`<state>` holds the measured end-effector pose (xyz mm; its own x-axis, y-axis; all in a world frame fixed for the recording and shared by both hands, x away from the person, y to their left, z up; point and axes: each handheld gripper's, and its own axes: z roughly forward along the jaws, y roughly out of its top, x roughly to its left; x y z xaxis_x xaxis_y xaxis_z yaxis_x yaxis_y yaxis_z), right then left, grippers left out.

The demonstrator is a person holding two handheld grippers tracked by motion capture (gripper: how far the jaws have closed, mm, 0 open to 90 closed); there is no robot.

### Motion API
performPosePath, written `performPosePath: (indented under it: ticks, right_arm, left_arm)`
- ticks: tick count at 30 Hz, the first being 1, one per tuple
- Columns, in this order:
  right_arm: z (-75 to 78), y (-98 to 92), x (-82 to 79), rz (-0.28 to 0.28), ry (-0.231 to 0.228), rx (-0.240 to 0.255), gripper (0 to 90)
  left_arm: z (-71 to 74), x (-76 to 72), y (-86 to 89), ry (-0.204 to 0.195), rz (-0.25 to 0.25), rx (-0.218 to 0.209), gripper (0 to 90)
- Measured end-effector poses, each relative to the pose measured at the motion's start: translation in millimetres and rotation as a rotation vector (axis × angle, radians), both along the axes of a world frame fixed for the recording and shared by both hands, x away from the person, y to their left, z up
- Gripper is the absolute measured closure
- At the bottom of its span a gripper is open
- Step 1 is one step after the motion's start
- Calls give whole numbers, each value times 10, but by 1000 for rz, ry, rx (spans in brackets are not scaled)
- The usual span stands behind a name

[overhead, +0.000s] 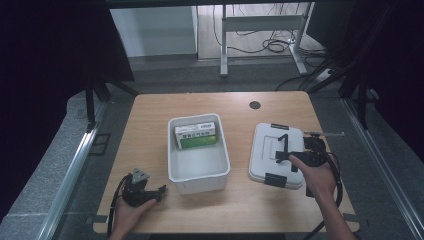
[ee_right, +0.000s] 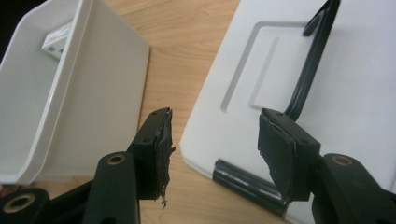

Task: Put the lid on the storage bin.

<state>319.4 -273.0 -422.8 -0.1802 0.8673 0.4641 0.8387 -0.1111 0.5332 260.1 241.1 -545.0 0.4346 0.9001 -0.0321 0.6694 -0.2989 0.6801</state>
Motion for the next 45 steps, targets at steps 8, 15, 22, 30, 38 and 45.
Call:
performPosePath:
  ticks: [8,15,22,30,38,45]
  right_arm:
    - [44,-58,155,-33,10,-15,456]
    - [46,-86,253,-49,24,-12,458]
    - [53,-82,360,-58,27,-22,458]
    - [49,-56,495,-81,65,-36,476]
    - [-7,-90,629,-99,110,-76,491]
    - [-181,-93,749,-124,158,-117,515]
  left_arm:
    - [-1,-1,-2,0,2,-1,120]
    - [-1,-2,-2,-1,3,-2,120]
    - [-1,-2,-3,-1,4,-2,120]
    - [0,-2,-3,0,4,-1,120]
    - [0,-2,-3,0,4,-2,119]
    - [0,10,-7,1,3,-1,117]
